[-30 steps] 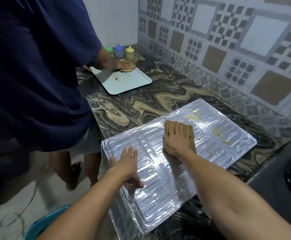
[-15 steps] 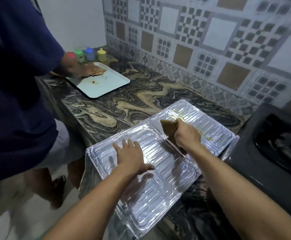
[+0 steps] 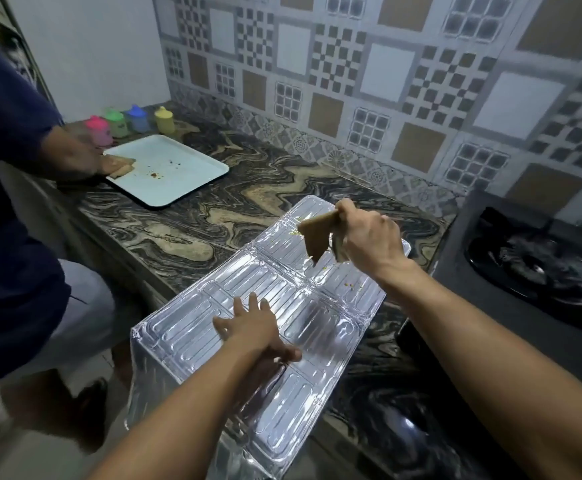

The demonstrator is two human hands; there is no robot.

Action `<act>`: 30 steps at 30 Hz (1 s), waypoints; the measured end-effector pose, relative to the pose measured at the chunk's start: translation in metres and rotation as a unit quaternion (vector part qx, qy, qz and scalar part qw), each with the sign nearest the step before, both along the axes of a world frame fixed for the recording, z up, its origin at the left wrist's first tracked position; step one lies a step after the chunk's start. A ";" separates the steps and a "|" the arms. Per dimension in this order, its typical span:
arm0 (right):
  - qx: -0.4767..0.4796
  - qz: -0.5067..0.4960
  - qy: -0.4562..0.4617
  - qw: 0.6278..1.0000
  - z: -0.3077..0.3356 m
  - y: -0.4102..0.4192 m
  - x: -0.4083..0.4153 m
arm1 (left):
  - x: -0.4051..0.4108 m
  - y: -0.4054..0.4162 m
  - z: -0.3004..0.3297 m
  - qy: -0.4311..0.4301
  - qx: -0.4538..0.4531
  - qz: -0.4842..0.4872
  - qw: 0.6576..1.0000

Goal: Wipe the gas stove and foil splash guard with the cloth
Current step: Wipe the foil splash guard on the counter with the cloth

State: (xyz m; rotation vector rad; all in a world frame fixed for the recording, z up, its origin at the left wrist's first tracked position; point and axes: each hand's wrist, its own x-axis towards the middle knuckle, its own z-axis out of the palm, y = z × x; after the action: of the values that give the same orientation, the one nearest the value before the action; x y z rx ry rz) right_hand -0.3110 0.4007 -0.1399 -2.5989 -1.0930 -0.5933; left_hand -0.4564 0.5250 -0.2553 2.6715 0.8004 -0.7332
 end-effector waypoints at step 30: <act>-0.120 -0.251 0.313 0.908 -0.148 -0.001 0.009 | 0.020 0.052 0.005 0.007 -0.007 0.009 1.000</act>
State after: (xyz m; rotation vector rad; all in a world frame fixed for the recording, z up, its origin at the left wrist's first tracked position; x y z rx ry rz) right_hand -0.3015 0.4001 -0.2881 -2.9537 -0.3039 0.3190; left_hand -0.4367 0.5766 -0.2502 2.6464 0.8193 -0.7498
